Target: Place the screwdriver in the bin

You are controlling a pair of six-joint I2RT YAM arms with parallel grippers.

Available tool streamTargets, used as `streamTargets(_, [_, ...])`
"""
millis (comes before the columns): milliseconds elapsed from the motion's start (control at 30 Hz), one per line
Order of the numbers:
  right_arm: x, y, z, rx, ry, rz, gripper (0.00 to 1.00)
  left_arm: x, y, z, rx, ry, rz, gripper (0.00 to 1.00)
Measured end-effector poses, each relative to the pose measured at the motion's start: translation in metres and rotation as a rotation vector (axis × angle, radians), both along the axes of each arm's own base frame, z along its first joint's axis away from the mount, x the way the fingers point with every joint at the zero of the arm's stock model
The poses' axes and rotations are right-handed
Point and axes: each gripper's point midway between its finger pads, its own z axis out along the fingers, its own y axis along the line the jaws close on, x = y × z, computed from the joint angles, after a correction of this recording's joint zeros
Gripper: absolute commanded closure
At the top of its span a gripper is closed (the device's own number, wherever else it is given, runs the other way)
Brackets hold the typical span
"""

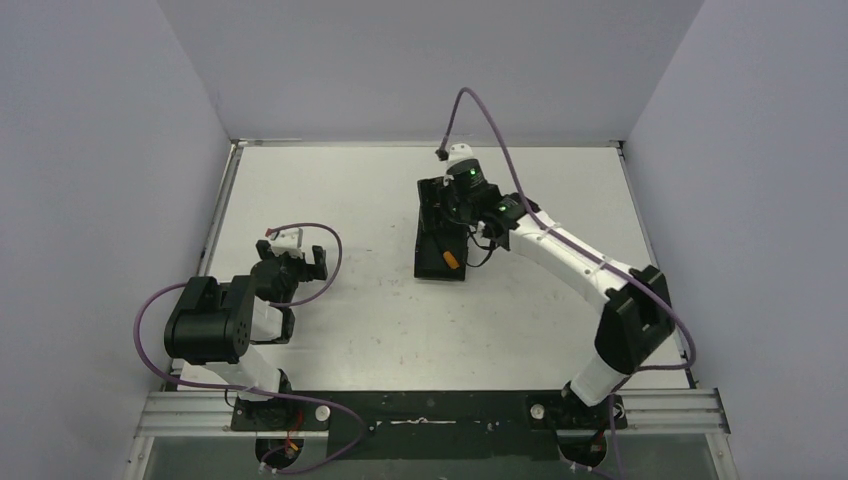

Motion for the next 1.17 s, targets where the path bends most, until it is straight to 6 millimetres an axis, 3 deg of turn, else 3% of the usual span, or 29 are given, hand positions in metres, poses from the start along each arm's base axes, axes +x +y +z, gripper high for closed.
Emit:
streamTargets(133, [-0.002,-0.038,0.049,0.061,-0.126,-0.098,0.0,0.0,0.0,0.0,0.0,0.0,0.0,0.03])
streamTargets(233, [-0.002,-0.095,0.047,0.07,-0.157,-0.237,0.0,0.0,0.0,0.0,0.0,0.0,0.0,0.03])
streamTargets(333, [-0.009,-0.161,0.014,0.026,-0.145,-0.404,0.0,0.0,0.0,0.0,0.0,0.0,0.0,0.03])
streamTargets(400, [-0.022,-0.193,-0.015,-0.005,-0.119,-0.485,0.0,0.0,0.0,0.0,0.0,0.0,0.0,0.03])
streamTargets(533, [-0.048,-0.241,-0.061,-0.032,-0.085,-0.61,0.0,0.0,0.0,0.0,0.0,0.0,0.0,0.03])
streamTargets(633, [-0.064,-0.268,-0.082,-0.038,-0.099,-0.701,0.0,0.0,0.0,0.0,0.0,0.0,0.0,0.03])
streamTargets(867, [-0.088,-0.291,-0.108,-0.038,-0.189,-0.781,0.0,0.0,0.0,0.0,0.0,0.0,0.0,0.03])
streamTargets(1167, [-0.082,-0.291,-0.075,0.051,-0.348,-0.787,0.0,0.0,0.0,0.0,0.0,0.0,0.0,0.03])
